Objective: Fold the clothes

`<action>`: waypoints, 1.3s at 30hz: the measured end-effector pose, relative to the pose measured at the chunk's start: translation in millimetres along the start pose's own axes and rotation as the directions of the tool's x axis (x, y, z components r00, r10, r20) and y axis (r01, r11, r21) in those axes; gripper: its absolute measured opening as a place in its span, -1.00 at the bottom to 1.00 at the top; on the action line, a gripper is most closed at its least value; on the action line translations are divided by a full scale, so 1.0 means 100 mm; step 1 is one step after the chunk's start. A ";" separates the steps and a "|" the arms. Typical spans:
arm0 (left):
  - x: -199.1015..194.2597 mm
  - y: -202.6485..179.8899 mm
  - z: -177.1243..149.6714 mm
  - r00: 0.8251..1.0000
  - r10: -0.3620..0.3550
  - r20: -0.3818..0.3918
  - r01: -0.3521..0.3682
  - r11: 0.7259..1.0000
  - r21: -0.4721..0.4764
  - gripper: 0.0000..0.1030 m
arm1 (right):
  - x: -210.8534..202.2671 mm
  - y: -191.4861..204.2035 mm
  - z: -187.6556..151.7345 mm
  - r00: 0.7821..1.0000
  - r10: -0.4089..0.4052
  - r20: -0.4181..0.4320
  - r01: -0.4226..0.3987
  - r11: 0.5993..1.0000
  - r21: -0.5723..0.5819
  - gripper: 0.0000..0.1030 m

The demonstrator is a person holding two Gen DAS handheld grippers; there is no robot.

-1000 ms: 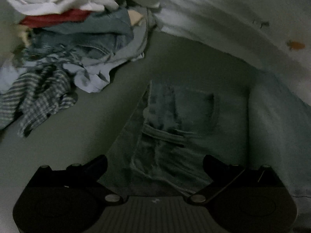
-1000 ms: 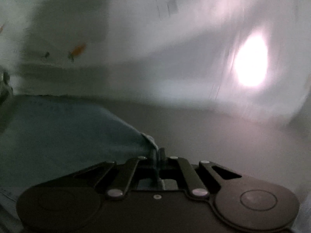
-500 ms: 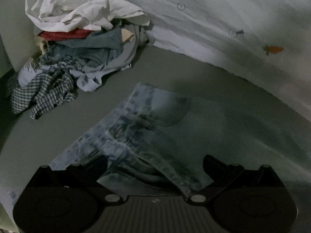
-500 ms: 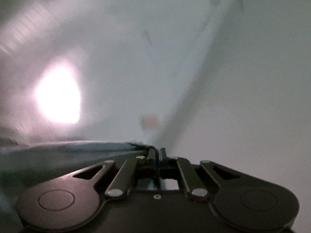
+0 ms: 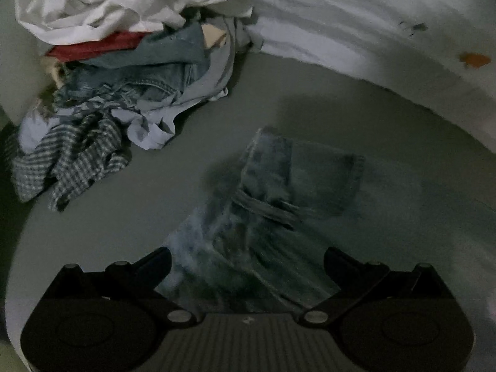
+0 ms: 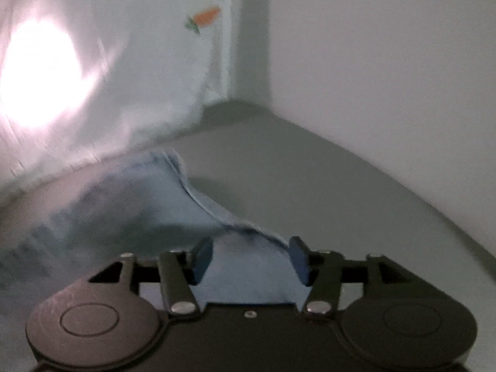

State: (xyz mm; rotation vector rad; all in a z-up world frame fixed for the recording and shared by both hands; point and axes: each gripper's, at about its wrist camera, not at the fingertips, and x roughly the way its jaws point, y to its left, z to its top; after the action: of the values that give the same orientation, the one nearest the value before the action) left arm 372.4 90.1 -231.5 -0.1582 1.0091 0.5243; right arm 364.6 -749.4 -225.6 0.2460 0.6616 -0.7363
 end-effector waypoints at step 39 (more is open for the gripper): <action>0.27 -0.12 1.00 0.981 -0.038 0.191 0.088 0.961 -0.263 -0.91 | 0.78 0.78 1.27 0.959 0.279 0.043 -0.281 0.958 0.065 -0.90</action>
State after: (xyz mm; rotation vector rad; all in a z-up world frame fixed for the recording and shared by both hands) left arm 465.8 125.3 -201.9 -0.3780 0.7462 0.6057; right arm 520.8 -789.8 -178.4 0.3834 0.5555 -0.4905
